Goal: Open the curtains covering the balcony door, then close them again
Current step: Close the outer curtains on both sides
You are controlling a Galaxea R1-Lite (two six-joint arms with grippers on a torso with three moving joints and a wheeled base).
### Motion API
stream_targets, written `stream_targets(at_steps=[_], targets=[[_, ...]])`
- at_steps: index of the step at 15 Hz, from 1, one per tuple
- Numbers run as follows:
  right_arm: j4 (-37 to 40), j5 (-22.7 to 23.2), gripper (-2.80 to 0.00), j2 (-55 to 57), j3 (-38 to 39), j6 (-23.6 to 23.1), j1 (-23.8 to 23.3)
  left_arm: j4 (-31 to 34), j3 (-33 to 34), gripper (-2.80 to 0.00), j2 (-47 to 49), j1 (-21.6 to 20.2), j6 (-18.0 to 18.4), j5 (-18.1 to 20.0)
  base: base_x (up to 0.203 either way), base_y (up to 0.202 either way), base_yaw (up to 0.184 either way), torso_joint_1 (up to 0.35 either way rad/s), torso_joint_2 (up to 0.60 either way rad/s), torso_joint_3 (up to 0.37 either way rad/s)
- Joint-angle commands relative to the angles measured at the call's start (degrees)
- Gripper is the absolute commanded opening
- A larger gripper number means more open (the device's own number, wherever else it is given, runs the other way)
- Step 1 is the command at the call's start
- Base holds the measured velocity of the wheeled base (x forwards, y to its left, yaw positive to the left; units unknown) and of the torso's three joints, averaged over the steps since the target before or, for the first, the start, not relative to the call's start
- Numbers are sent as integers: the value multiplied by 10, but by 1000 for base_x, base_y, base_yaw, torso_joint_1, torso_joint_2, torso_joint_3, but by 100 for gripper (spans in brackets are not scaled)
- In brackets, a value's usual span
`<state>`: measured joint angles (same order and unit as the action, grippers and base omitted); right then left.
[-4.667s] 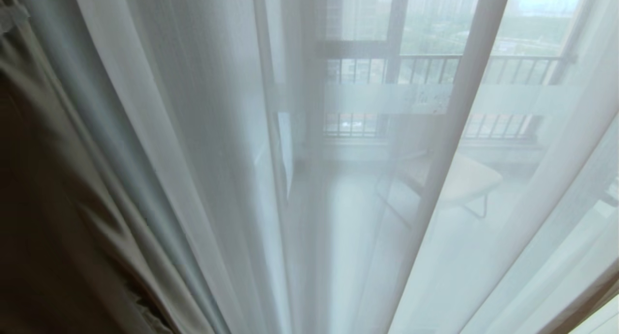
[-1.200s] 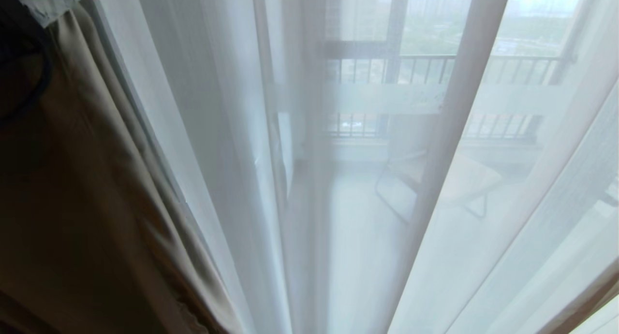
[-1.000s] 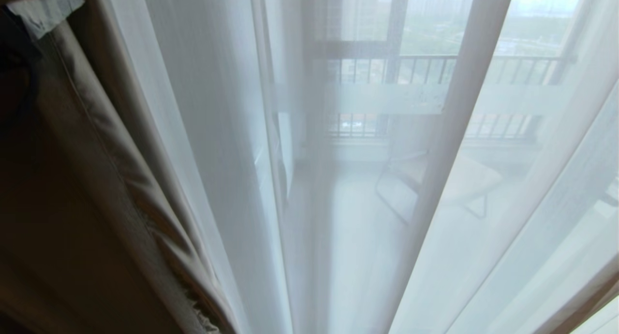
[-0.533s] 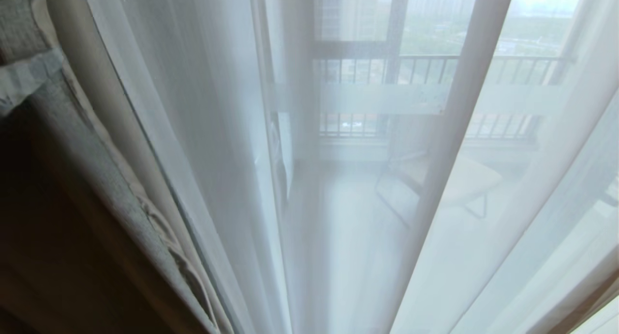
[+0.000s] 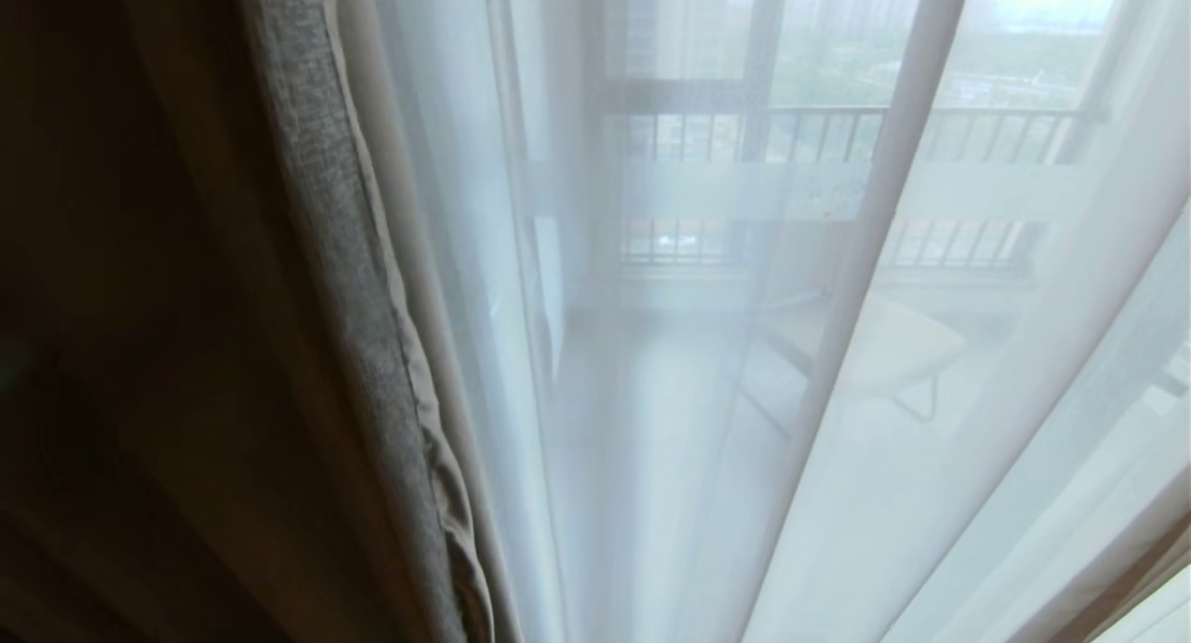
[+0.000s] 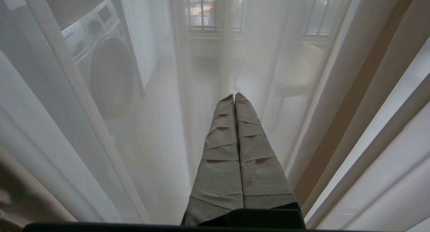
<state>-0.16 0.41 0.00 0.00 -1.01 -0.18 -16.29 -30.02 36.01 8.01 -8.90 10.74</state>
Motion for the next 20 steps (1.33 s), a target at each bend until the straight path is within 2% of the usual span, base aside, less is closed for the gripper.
stream_targets(at_steps=[1, 4, 5, 6, 13, 14, 16, 18, 20], targets=[[0, 0, -280, 0, 0, 0, 0, -1, 8, 0, -31, -1, 0, -2, 0, 0, 0, 0, 0, 0], [0, 0, -280, 0, 0, 0, 0, -1, 8, 0, -30, -2, 0, -19, 0, 0, 0, 0, 0, 0], [0, 0, -280, 0, 0, 0, 0, -1, 10, -59, -30, -2, 0, -20, 0, 0, 0, 0, 0, 0], [0, 0, -280, 0, 0, 0, 0, -1, 13, -280, -30, -2, 0, -20, 0, 0, 0, 0, 0, 0], [0, 0, -280, 0, 0, 0, 0, 2, 44, -280, -63, -2, 2, -24, 0, 0, 0, 0, 0, 0], [0, 0, -280, 0, 0, 0, 0, 9, 60, -280, -76, -2, 2, -24, 0, 0, 0, 0, 0, 0], [0, 0, -280, 0, 0, 0, 0, 67, 85, -280, -119, -3, 5, -32, 0, 0, 0, 0, 0, 0], [0, 0, -280, 0, 0, 0, 0, 129, 104, -280, -175, -8, 8, -65, 0, 0, 0, 0, 0, 0], [0, 0, -280, 0, 0, 0, 0, 158, 142, -280, -198, -21, 24, -137, 0, 0, 0, 0, 0, 0]])
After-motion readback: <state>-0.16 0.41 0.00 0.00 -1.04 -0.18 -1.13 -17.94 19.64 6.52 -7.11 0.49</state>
